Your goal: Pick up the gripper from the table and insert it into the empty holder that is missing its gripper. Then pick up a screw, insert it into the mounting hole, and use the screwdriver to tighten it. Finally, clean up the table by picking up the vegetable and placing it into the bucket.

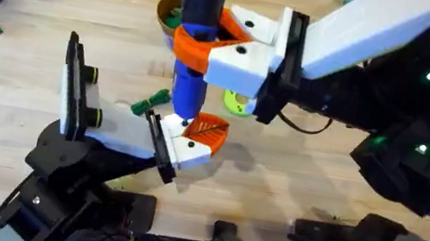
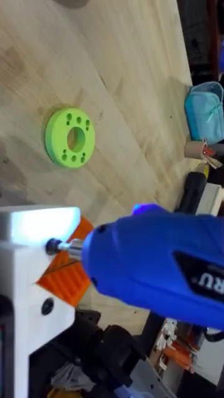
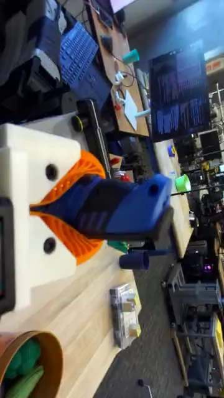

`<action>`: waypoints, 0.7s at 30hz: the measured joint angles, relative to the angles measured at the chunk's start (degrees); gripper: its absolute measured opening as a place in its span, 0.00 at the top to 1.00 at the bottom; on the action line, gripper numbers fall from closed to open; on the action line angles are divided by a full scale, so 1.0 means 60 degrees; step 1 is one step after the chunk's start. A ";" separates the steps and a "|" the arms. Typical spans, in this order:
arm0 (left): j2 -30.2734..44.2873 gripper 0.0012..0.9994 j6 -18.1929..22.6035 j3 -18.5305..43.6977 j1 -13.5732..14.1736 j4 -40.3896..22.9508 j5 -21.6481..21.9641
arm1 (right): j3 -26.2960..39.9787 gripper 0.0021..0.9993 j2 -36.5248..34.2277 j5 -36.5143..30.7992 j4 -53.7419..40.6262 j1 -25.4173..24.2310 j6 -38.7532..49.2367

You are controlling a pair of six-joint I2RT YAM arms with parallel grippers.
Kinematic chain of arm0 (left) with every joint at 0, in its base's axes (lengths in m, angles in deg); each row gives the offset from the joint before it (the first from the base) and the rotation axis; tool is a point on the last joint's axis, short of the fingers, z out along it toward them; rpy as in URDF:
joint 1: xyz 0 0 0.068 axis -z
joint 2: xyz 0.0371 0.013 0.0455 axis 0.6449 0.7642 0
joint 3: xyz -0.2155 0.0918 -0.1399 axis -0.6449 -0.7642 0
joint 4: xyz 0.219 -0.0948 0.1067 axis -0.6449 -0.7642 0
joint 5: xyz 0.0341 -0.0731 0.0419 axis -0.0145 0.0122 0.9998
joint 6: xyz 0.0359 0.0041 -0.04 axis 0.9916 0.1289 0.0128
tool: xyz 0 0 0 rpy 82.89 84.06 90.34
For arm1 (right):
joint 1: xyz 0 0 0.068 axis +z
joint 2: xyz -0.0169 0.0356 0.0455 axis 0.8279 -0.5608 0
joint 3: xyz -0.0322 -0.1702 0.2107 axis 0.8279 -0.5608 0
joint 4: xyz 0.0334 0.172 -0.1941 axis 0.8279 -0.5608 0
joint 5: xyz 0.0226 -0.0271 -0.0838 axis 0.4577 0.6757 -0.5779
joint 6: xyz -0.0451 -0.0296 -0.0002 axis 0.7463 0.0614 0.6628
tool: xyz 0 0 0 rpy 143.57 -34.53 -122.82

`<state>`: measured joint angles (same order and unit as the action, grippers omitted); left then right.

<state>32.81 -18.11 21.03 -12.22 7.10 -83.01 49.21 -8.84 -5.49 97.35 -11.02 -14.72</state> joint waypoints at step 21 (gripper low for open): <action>0.0040 0.99 -0.0029 0.0004 0.0027 -0.0011 -0.0194 | 0.0003 0.98 0.0022 0.0199 -0.0118 0.0011 -0.0186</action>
<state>33.05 -18.29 21.05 -12.06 7.03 -84.17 49.23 -8.71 -4.30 96.64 -10.96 -15.84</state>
